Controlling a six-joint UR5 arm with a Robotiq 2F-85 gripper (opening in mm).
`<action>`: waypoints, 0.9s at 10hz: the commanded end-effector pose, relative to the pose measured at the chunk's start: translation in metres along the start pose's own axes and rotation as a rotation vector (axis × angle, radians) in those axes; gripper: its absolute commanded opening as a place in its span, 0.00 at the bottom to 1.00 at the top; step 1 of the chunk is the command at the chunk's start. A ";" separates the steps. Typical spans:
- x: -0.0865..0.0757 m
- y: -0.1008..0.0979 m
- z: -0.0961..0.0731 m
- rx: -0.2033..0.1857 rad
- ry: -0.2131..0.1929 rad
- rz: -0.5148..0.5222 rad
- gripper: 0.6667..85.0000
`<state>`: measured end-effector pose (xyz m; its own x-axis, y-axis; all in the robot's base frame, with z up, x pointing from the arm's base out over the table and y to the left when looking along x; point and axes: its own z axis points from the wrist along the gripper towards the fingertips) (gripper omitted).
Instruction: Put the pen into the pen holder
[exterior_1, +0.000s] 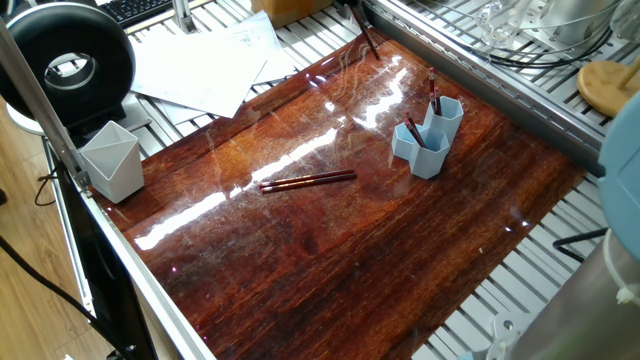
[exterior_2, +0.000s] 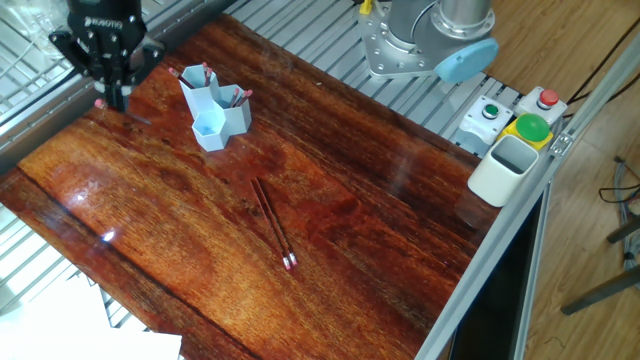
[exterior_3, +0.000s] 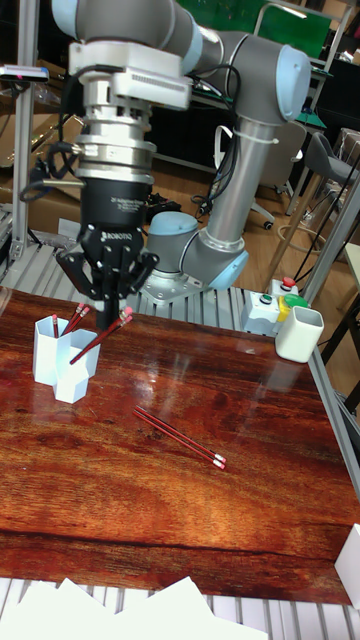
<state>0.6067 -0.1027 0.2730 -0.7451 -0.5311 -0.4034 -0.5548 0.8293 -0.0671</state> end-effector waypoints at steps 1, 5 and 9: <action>0.034 0.016 -0.005 -0.054 -0.058 0.015 0.00; 0.062 0.028 -0.004 -0.103 -0.088 0.030 0.00; 0.076 0.034 0.008 -0.097 -0.100 0.041 0.00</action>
<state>0.5409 -0.1147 0.2402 -0.7338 -0.4889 -0.4717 -0.5672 0.8230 0.0294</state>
